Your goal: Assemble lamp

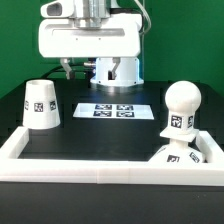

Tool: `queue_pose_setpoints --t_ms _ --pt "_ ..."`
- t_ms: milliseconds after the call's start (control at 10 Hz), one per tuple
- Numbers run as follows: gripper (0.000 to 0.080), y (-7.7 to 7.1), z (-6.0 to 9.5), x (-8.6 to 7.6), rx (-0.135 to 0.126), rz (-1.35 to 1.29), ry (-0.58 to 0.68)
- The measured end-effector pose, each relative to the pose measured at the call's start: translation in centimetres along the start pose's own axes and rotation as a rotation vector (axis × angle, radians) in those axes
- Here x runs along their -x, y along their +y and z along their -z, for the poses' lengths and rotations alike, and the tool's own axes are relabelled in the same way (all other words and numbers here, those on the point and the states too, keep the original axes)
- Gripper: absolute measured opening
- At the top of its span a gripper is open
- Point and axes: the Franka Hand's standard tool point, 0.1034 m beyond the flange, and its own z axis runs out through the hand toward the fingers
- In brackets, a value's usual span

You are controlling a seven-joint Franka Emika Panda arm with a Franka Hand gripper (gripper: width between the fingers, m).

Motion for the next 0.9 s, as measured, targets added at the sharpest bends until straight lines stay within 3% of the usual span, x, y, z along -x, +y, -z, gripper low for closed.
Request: queue_pose_setpoints --t_ms 400,700,900 --pt "0.0698 0.4 -0.2 0.5 0.002 -0.005 -0.007" --pt "0.0698 4.5 -0.4 3.8 0.008 -0.03 -0.035" --pt "0.0698 7.1 0.3 4.6 0.005 -0.02 -0.028"
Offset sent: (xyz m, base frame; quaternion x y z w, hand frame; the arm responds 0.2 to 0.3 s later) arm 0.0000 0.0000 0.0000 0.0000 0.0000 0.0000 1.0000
